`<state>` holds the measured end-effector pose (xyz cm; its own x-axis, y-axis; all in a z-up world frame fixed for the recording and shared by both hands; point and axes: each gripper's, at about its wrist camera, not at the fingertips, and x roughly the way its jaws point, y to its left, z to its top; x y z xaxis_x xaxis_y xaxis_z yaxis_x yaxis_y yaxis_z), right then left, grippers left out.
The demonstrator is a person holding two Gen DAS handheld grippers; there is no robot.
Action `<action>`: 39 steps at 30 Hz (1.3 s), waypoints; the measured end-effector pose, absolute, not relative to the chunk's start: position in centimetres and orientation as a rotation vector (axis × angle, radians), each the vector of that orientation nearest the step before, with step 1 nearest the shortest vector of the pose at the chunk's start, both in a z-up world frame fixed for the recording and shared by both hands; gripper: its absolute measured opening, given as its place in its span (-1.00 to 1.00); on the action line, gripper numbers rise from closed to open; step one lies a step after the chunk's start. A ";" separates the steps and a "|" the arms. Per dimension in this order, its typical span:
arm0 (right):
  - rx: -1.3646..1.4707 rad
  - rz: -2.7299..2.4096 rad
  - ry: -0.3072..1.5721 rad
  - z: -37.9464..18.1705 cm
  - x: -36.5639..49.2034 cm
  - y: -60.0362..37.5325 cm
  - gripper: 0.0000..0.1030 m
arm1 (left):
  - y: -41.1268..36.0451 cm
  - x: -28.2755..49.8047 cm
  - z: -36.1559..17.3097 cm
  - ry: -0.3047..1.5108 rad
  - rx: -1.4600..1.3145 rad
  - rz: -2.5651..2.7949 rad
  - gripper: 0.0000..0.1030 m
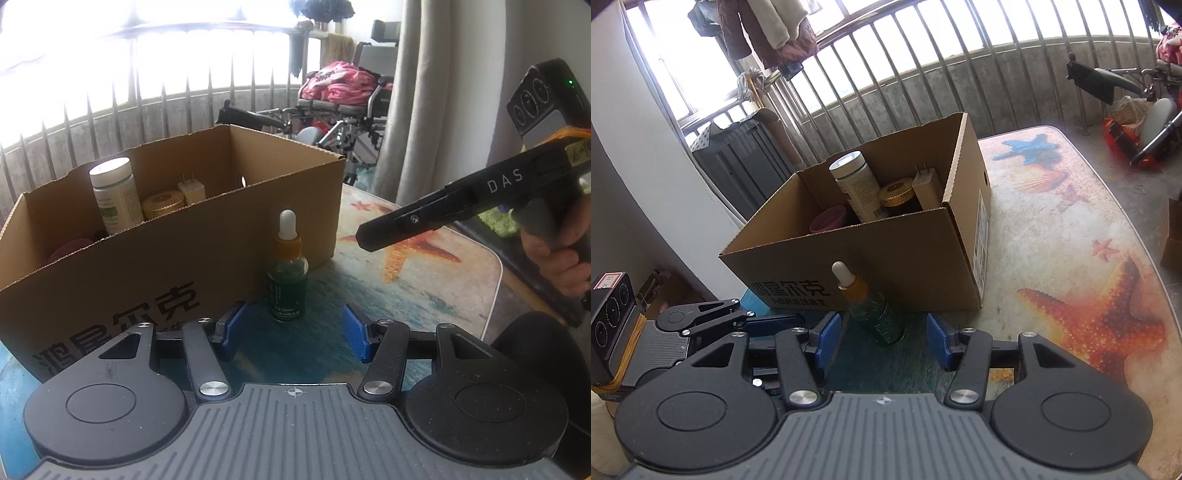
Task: Organize rigid objects
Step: 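Move the right gripper out of the box toward the green dropper bottle, then close the right gripper around the green dropper bottle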
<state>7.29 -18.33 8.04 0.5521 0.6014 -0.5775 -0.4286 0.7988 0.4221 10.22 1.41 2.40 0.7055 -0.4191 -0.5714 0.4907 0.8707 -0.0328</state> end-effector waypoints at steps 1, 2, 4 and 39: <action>0.247 0.619 0.768 7.9 7.3 -18.3 0.05 | 1.3 10.3 2.3 0.597 0.118 -0.501 0.08; 0.251 0.629 0.765 7.7 7.3 -18.2 0.05 | 1.1 10.5 2.2 0.591 0.114 -0.492 0.08; 0.252 0.650 0.770 7.3 7.5 -18.0 0.05 | 0.8 10.7 2.0 0.581 0.115 -0.482 0.08; 0.291 0.786 0.775 4.7 9.2 -15.1 0.02 | -0.6 12.5 0.0 0.600 0.113 -0.558 -0.39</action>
